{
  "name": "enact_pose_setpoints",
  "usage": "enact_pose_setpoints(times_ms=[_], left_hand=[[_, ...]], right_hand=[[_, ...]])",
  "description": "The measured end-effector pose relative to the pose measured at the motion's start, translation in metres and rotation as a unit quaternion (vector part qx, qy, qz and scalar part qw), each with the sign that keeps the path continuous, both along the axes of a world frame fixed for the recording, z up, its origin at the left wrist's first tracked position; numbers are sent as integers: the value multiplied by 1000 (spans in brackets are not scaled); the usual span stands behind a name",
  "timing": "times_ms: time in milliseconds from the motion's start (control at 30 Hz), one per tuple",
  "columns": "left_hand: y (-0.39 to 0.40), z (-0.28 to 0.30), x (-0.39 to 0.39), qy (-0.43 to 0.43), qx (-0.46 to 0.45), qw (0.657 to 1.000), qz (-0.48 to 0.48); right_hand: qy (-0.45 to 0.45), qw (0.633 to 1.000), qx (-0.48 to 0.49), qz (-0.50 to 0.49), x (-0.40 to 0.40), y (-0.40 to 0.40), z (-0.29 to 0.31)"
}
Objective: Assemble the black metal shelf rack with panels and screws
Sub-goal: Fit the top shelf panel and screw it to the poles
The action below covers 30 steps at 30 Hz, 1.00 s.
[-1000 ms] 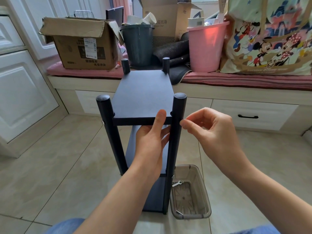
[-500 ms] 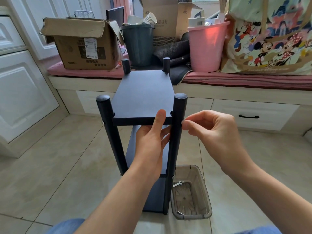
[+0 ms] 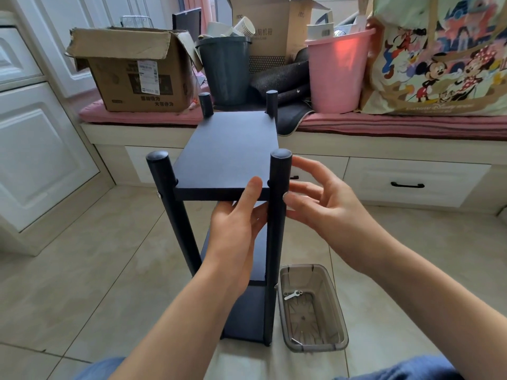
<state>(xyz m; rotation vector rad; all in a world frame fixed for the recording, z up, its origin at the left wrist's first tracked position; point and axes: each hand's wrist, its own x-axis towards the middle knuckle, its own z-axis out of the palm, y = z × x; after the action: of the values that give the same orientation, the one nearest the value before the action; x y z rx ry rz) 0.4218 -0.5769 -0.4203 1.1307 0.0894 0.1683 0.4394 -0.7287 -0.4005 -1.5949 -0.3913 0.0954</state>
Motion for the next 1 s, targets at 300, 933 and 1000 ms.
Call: enact_pose_setpoints(times_ms=[300,933,1000], left_hand=[[37,20,-27,11,527,841,123],[53,25,-7,-202,640,730,130],[52,25,-7,-198,641,730,130]], right_hand=[[-2,998,44,47,13,15,-6],[79,991,76,81,18,16,-7],[109,986,107,72,19,15,-5]])
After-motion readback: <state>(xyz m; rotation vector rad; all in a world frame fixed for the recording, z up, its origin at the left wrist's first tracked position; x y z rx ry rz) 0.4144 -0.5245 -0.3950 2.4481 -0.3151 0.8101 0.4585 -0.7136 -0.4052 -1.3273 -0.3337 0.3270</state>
